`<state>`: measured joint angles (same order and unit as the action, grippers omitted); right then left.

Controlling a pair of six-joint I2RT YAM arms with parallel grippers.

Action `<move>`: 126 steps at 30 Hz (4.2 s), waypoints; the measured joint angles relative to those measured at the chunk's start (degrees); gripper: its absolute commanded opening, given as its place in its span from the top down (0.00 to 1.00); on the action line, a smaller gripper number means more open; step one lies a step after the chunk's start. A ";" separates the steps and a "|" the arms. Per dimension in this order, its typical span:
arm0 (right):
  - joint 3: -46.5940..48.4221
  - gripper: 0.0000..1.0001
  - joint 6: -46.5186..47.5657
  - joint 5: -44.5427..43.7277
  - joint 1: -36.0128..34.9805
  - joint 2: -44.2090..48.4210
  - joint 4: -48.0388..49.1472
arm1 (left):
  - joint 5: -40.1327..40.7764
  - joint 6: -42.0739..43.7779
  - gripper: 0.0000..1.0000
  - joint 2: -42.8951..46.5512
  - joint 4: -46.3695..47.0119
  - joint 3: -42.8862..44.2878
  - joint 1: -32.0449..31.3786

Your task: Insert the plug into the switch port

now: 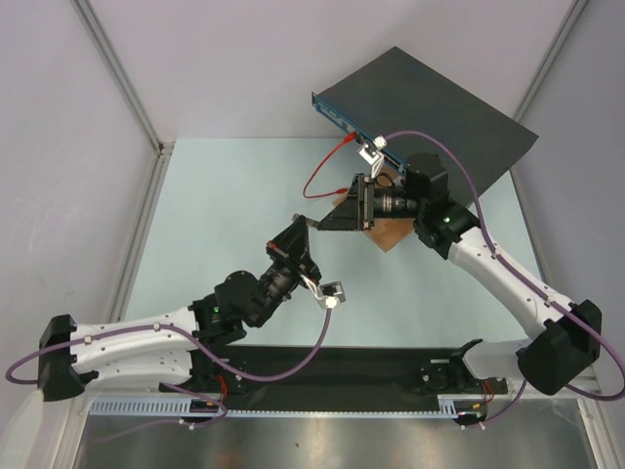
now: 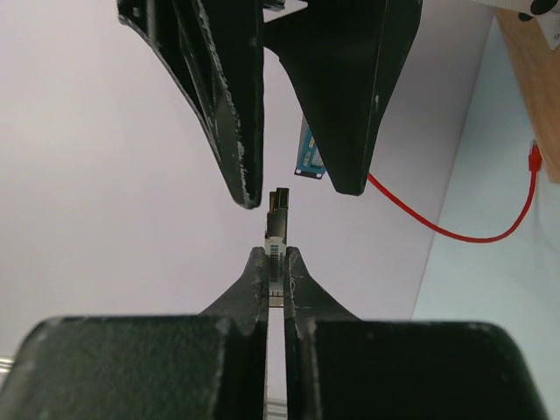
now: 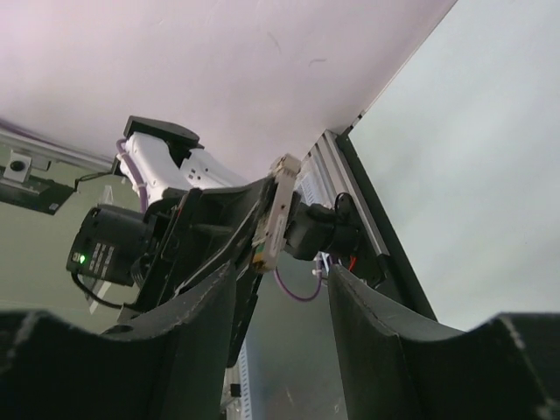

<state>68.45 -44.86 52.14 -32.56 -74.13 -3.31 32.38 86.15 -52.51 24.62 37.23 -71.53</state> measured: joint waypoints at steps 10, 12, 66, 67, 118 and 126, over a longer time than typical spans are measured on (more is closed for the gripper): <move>0.02 0.62 -0.92 0.02 -0.87 -1.31 2.14 | -0.13 0.50 0.98 -1.05 0.13 0.00 -1.18; 0.02 0.68 -0.98 0.00 -1.16 -1.31 2.21 | -0.17 0.50 0.97 -1.33 0.11 0.00 -1.20; 1.07 1.00 20.76 18.88 -2.97 -3.89 -12.15 | -61.27 -47.63 0.44 10.97 -43.95 12.81 24.98; 1.07 1.00 20.46 18.88 -2.97 -3.91 -11.89 | -61.27 -47.52 0.46 10.91 -43.78 12.81 24.92; 9.09 0.07 13.68 2.14 37.70 11.34 -12.66 | -45.16 -77.79 1.00 -4.81 -29.73 15.43 22.40; 6.78 0.04 13.29 0.98 58.45 19.67 -18.73 | -33.88 -82.20 1.00 -16.50 -16.92 17.42 22.40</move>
<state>75.22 -31.57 53.12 25.89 -54.46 -22.04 -1.50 3.95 -69.01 7.70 54.65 -49.12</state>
